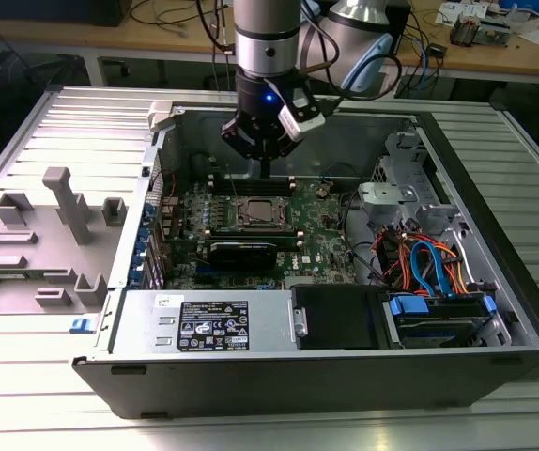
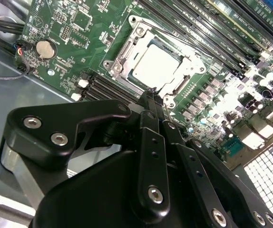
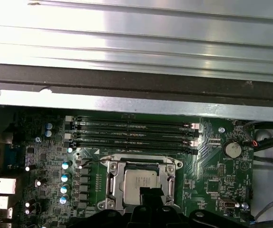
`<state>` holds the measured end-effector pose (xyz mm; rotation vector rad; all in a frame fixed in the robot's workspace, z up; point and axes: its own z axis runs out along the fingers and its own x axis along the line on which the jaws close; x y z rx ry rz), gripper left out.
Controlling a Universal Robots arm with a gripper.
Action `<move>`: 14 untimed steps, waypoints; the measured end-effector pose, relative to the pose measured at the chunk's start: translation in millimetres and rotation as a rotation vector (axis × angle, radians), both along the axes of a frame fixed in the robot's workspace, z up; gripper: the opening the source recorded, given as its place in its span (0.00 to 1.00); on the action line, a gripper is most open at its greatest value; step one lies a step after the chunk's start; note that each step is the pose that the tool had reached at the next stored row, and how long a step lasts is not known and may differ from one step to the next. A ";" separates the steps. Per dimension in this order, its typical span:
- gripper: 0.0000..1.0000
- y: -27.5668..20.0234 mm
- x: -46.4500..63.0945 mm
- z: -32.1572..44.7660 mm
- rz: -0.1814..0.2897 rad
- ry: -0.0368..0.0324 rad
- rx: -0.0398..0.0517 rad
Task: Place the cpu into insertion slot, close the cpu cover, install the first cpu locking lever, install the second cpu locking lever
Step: 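Install the first cpu locking lever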
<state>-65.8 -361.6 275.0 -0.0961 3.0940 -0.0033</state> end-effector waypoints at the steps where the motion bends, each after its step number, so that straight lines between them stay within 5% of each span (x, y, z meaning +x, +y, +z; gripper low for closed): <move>1: 0.11 0.0 -0.6 0.0 0.000 0.0000 0.0000; 14: 0.11 0.0 -15.0 -0.1 0.000 0.0002 -0.0001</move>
